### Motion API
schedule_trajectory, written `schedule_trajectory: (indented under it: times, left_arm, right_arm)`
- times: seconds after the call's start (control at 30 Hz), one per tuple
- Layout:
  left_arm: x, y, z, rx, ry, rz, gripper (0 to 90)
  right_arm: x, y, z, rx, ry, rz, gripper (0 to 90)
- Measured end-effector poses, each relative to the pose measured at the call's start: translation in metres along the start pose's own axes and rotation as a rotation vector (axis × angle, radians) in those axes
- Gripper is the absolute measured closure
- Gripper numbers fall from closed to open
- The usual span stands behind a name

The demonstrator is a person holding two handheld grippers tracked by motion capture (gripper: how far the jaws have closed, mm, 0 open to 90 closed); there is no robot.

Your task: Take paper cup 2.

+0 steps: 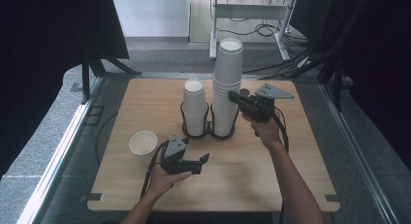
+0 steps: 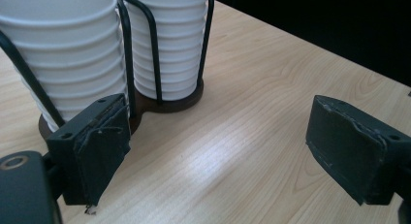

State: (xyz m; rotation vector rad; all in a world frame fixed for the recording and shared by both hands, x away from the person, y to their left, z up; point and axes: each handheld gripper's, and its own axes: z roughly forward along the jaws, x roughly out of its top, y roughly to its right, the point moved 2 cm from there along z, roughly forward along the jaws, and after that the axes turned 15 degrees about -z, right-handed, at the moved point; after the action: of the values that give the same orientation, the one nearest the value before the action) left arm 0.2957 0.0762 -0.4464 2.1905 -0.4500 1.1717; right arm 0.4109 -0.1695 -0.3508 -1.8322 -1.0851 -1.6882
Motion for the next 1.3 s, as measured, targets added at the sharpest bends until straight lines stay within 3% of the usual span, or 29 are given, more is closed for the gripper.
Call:
schedule_trajectory:
  times: [0.1,0.3,0.67,0.83,0.87,0.97,1.23,1.3]
  left_arm:
    - [0.003,0.0,0.0,0.0,0.002,-0.002,9.0]
    - [0.012,0.0,-0.003,0.017,0.059,-0.01,10.4]
    - [0.058,0.006,-0.001,0.004,0.085,0.023,11.1]
    - [0.072,0.007,0.002,-0.022,0.086,0.006,13.4]
    - [0.077,0.009,0.003,-0.039,0.079,0.027,15.4]
    - [0.082,0.014,0.004,-0.037,0.078,0.056,14.9]
    - [0.092,0.019,0.011,-0.044,0.063,0.057,14.8]
    - [0.1,0.018,0.013,-0.055,0.069,0.039,14.8]
  right_arm:
    - [0.003,0.001,-0.001,0.003,0.003,0.009,89.6]
    - [0.01,0.005,-0.001,0.005,-0.004,0.006,89.7]
    - [0.015,0.006,0.0,0.009,-0.008,-0.009,89.8]
    - [0.014,0.006,0.001,0.013,-0.008,-0.005,89.8]
    - [0.014,0.006,0.001,0.014,-0.01,-0.007,89.8]
    - [0.013,0.005,0.001,0.016,-0.015,-0.006,89.8]
    - [0.01,0.003,0.003,0.024,-0.017,-0.003,89.8]
    - [0.01,0.003,0.004,0.027,-0.018,-0.004,89.8]
